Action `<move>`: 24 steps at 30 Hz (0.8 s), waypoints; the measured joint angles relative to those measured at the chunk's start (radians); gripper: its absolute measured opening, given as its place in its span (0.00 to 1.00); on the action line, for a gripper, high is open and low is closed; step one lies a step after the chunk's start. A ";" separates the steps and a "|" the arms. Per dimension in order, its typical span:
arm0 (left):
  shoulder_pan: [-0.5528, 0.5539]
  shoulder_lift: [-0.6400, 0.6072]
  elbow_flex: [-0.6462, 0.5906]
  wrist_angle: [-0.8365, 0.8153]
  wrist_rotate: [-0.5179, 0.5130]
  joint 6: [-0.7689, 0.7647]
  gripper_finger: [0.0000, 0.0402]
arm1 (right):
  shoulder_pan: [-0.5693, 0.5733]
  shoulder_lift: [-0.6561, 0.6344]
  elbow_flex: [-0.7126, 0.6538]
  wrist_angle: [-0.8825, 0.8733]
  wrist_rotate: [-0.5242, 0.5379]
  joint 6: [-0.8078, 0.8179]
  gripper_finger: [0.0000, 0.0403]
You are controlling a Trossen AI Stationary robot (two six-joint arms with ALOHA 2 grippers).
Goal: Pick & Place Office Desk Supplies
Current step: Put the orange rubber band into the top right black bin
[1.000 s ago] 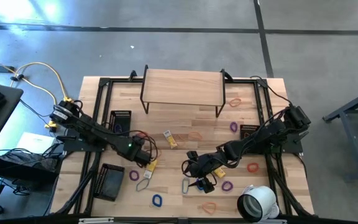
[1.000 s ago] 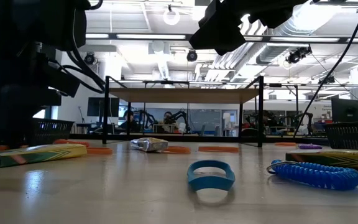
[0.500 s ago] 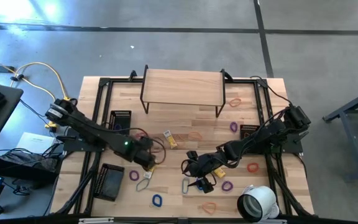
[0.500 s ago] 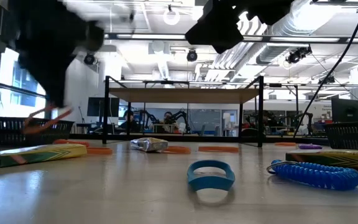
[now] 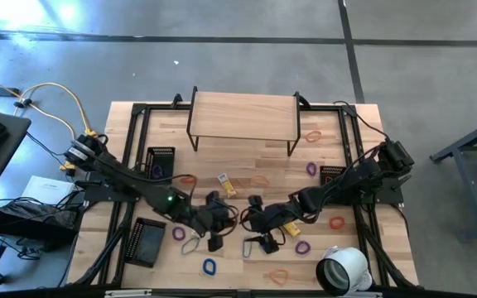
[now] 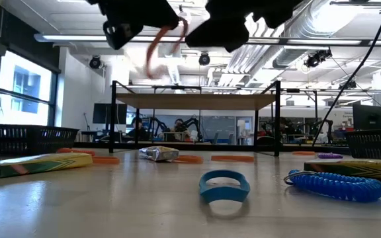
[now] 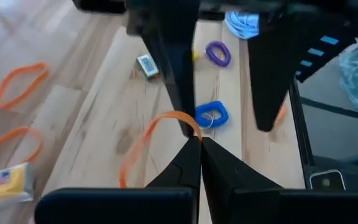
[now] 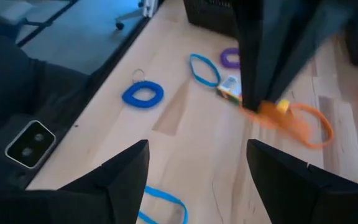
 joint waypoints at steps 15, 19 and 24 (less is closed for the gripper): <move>0.028 0.041 -0.001 0.023 0.077 0.001 0.00 | -0.005 -0.001 0.002 -0.051 0.230 0.023 0.64; 0.023 0.041 -0.001 0.021 0.075 0.001 0.00 | -0.010 0.000 0.001 -0.047 0.225 0.023 0.64; 0.025 0.041 -0.001 0.043 0.102 0.001 0.00 | -0.030 0.000 0.001 -0.034 0.207 0.013 0.64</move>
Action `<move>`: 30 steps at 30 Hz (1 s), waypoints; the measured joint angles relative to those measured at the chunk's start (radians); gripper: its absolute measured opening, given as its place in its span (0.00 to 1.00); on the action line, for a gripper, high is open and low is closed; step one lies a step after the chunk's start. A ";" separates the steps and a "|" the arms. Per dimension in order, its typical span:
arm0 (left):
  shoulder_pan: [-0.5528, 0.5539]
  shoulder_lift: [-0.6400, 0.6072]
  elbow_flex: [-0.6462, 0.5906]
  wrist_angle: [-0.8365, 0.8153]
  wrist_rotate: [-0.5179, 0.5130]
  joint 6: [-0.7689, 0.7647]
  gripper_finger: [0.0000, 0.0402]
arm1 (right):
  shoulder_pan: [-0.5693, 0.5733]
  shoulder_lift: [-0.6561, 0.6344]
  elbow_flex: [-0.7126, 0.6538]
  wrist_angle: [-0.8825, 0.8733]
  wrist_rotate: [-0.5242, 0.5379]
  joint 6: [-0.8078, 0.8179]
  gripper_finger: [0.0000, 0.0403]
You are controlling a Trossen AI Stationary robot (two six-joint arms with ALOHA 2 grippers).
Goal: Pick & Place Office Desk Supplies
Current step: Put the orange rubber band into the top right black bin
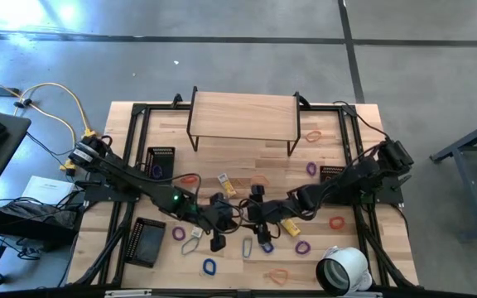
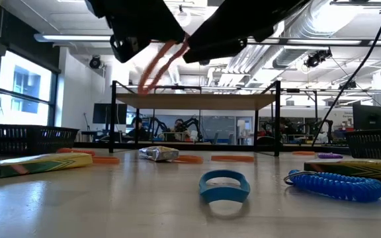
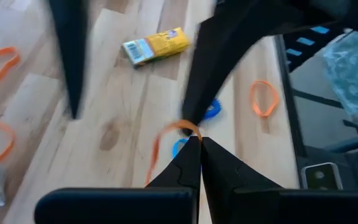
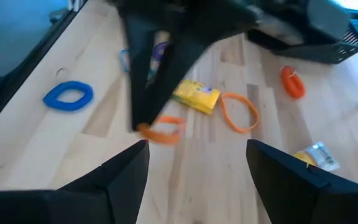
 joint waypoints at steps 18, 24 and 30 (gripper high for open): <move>0.013 -0.001 0.000 0.050 0.019 0.048 0.00 | -0.025 0.064 -0.001 0.101 -0.167 -0.042 0.55; 0.014 -0.002 0.000 0.050 0.019 0.048 0.00 | -0.025 0.064 -0.001 0.110 -0.161 -0.052 0.32; 0.014 -0.002 0.000 0.050 0.019 0.048 0.00 | -0.025 0.064 -0.001 0.106 -0.165 -0.054 0.04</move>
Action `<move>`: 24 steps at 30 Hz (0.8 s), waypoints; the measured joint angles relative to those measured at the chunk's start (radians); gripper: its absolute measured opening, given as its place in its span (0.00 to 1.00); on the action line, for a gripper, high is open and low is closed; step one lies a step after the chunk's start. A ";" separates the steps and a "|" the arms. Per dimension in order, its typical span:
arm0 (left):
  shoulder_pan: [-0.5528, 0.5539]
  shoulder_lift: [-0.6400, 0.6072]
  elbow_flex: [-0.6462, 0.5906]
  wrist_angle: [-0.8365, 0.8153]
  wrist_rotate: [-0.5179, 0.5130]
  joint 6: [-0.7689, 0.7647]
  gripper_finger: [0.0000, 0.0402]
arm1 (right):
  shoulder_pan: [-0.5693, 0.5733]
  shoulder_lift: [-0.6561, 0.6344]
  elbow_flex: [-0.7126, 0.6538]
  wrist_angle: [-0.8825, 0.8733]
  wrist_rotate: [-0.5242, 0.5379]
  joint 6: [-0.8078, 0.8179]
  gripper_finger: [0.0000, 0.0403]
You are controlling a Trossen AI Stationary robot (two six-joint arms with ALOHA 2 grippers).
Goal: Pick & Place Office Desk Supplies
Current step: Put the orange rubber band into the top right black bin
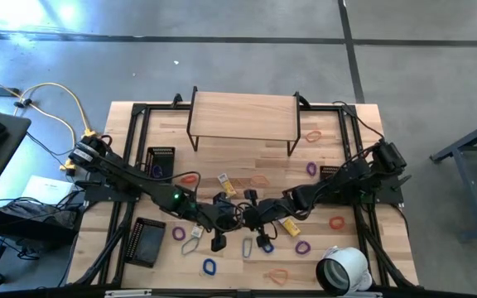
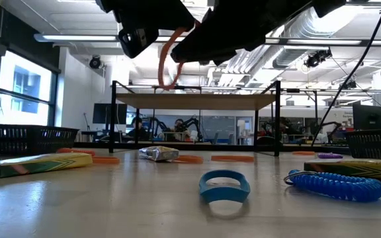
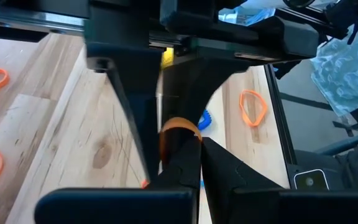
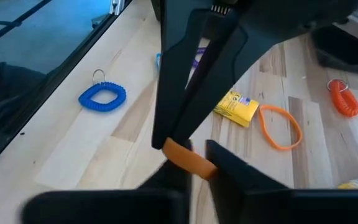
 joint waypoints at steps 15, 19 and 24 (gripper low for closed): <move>-0.018 0.013 0.000 0.004 -0.063 0.094 0.06 | 0.000 0.000 0.000 -0.019 -0.022 0.005 0.01; -0.041 0.022 0.000 0.010 -0.085 0.107 0.15 | 0.000 0.000 0.000 -0.026 -0.023 0.010 0.01; -0.043 0.023 0.000 0.046 -0.086 0.106 0.28 | 0.000 0.000 0.000 -0.044 -0.023 0.024 0.01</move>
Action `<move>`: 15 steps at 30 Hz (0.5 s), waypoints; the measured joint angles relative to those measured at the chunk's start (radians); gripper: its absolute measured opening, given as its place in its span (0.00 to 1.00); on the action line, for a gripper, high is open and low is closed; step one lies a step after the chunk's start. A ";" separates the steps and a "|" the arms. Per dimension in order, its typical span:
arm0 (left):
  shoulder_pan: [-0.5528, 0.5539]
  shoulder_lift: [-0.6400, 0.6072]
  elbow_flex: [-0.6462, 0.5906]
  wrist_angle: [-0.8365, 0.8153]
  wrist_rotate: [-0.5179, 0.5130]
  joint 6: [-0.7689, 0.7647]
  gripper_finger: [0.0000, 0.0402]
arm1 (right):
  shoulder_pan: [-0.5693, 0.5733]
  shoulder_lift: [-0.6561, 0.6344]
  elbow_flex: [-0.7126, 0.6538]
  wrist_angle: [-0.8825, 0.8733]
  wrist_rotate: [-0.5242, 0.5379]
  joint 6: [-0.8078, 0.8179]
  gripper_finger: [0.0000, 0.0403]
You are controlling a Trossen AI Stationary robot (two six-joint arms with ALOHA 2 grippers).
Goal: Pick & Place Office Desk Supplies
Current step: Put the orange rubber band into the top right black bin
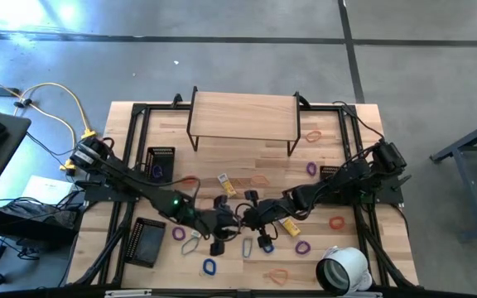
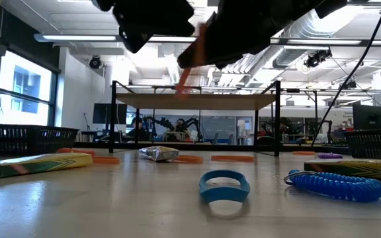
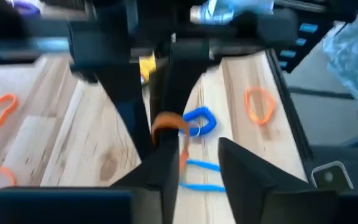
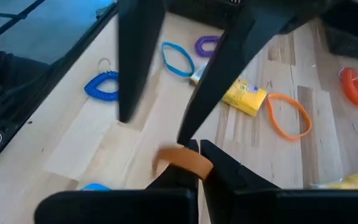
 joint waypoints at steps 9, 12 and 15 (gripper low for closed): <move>-0.022 0.000 0.000 -0.001 -0.001 -0.001 0.35 | 0.041 -0.077 0.000 -0.303 0.183 0.139 0.01; -0.029 0.000 0.000 0.000 -0.001 -0.002 0.35 | 0.082 -0.135 0.000 -0.453 0.318 0.190 0.01; -0.034 0.000 0.000 -0.006 0.000 -0.002 0.35 | 0.115 -0.197 0.002 -0.614 0.462 0.325 0.01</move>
